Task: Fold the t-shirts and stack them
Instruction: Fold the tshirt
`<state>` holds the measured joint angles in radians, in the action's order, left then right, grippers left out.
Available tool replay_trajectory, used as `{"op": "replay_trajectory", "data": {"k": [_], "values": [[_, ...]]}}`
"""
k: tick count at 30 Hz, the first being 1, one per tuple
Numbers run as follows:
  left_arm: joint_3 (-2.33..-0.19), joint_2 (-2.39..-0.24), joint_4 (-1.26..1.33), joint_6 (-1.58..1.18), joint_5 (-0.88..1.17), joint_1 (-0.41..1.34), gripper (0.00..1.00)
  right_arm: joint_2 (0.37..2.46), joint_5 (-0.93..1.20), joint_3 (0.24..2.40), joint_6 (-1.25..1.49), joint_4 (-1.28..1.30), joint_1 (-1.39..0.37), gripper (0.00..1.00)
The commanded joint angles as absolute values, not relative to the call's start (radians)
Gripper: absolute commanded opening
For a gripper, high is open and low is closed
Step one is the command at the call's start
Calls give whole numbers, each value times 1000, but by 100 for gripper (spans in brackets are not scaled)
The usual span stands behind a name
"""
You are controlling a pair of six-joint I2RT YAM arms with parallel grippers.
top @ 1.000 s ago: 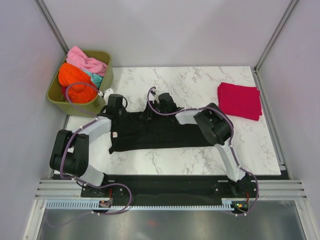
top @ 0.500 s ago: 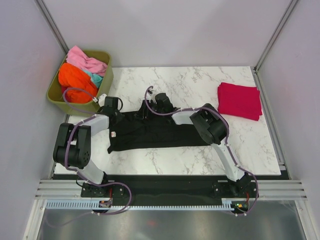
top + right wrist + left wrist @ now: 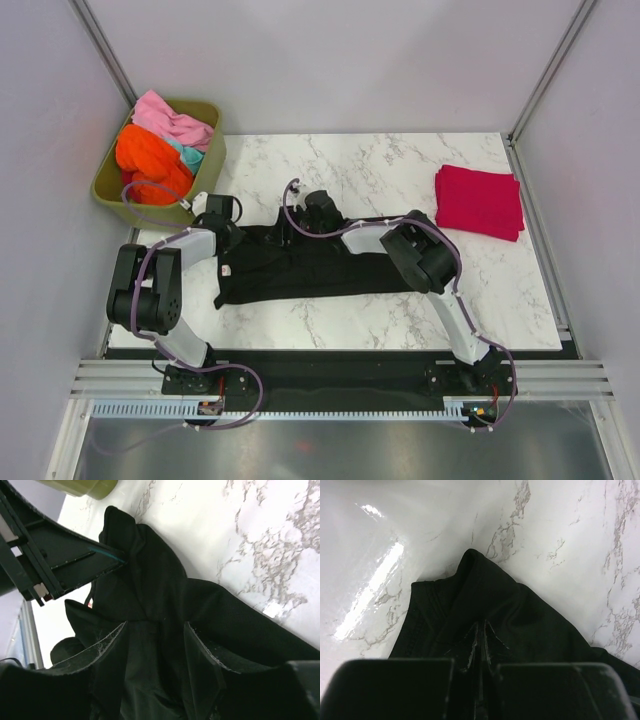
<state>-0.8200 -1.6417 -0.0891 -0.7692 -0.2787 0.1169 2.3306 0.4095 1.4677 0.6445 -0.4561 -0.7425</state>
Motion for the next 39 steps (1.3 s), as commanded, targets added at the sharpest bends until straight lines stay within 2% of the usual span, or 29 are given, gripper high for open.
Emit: {"op": "replay_trajectory", "data": {"k": [1,3,12,16,23,27,30,31,34,39], "values": [[-824,-1634,-98,-813,-275,97,4,2270,332,1460,558,-356,-759,56],[-827,-1635,-98,-810,-268,97,4,2292,278,1495,551,-282,-753,56],[-850,-1617,-92,-749,-304,144,2,2339,272,1500,653,-302,-681,54],[-867,-1589,-90,-715,-369,204,3,2358,352,1514,690,-330,-655,56],[-854,-1523,-74,-690,-437,248,10,2405,385,1583,707,-299,-632,58],[-839,-1487,-23,-658,-433,276,14,2418,335,1609,719,-232,-595,57],[-851,-1485,38,-623,-378,302,22,2408,270,1594,727,-201,-566,57],[-860,-1499,67,-605,-365,307,29,2402,261,1589,726,-192,-563,57],[-923,-1569,81,-586,-333,311,36,2384,258,1583,719,-187,-549,58],[-1108,-1733,69,-575,-227,307,36,2344,227,1582,681,-164,-528,59]]}}
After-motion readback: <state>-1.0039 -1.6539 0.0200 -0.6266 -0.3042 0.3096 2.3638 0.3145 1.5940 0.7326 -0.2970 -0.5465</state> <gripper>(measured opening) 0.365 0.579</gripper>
